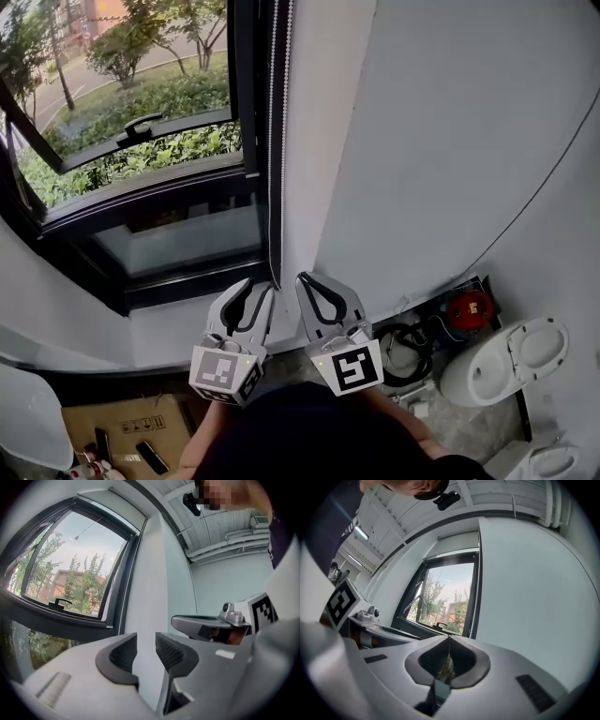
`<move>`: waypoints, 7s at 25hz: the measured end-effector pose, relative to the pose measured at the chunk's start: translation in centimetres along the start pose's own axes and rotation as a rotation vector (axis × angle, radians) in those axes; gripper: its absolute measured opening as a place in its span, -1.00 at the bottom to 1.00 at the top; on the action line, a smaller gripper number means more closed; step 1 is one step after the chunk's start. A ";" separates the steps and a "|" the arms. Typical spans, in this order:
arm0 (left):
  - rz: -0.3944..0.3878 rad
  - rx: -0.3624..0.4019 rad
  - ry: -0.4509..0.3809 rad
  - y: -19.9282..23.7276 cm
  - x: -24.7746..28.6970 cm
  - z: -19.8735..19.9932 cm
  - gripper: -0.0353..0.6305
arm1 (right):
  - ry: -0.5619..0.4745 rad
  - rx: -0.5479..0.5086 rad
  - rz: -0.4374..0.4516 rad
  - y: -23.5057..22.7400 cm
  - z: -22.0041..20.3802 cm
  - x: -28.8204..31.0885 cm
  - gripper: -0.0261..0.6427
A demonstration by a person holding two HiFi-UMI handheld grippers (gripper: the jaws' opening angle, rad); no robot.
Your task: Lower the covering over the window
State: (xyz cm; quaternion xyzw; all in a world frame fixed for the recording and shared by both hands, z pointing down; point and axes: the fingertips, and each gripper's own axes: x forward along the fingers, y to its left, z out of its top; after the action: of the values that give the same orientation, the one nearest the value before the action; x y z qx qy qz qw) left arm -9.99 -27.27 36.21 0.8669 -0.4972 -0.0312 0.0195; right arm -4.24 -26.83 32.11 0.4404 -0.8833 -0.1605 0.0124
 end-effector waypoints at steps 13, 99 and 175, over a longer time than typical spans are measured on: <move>-0.071 0.071 0.006 7.3 8.1 2.6 -0.56 | 0.036 0.023 -0.074 0.1 0.7 5.2 -0.88; -0.370 -0.186 0.204 -11.8 -10.8 -15.6 -0.82 | 0.148 0.355 0.468 10.6 -2.4 -8.8 -0.89; -0.478 -0.271 0.226 -11.6 -9.1 -12.1 -0.83 | 0.486 0.443 0.692 17.0 -17.8 -13.9 -0.89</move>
State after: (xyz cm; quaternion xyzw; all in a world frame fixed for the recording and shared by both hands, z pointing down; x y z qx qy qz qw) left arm -3.73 -13.53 47.85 0.9469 -0.2651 -0.0043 0.1821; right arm -5.98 -11.28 55.63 0.1374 -0.9625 0.1527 0.1772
